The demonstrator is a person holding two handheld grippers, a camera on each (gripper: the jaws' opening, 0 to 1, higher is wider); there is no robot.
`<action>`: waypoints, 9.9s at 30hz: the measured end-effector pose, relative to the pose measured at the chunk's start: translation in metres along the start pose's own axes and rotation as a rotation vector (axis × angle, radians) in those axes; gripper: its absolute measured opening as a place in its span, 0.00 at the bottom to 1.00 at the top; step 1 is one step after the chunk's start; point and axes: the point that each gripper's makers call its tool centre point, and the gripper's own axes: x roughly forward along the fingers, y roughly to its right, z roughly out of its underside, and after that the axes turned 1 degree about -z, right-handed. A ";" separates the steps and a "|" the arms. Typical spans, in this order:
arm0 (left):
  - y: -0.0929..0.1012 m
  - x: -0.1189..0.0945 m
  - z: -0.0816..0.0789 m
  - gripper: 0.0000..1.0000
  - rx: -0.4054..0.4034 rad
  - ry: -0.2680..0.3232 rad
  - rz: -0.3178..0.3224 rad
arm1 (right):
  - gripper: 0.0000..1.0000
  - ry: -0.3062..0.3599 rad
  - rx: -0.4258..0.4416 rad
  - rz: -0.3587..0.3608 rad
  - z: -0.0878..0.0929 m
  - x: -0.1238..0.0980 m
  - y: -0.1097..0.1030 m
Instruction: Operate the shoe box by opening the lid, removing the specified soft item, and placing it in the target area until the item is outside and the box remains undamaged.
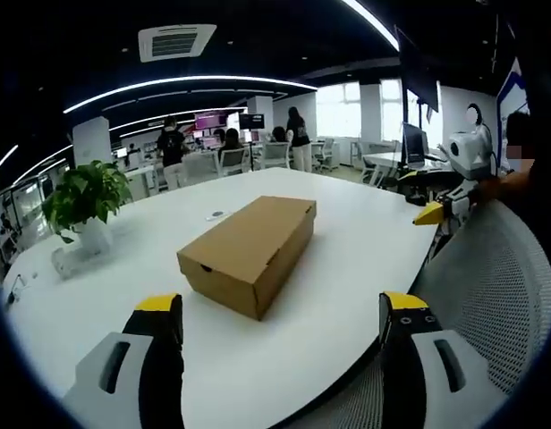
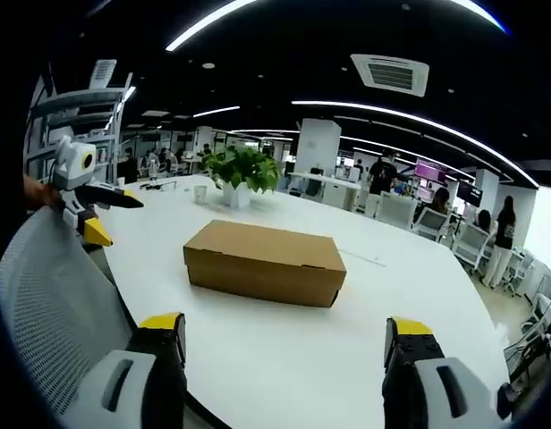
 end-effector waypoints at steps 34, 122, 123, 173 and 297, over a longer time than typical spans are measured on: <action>-0.012 -0.002 -0.005 1.00 -0.014 0.005 -0.089 | 0.93 0.026 0.000 0.012 -0.002 -0.001 0.003; -0.051 0.067 -0.013 1.00 -0.085 -0.088 -0.089 | 0.98 -0.036 -0.077 -0.205 -0.019 0.087 0.067; -0.051 0.069 -0.013 1.00 -0.079 -0.092 -0.085 | 0.98 -0.035 -0.080 -0.215 -0.019 0.091 0.068; -0.056 0.134 0.014 0.86 -0.092 -0.137 -0.060 | 0.80 -0.094 -0.088 -0.397 -0.004 0.205 0.059; -0.147 0.045 0.061 0.60 -0.025 -0.268 0.081 | 0.44 -0.133 -0.078 -0.382 0.000 0.163 -0.096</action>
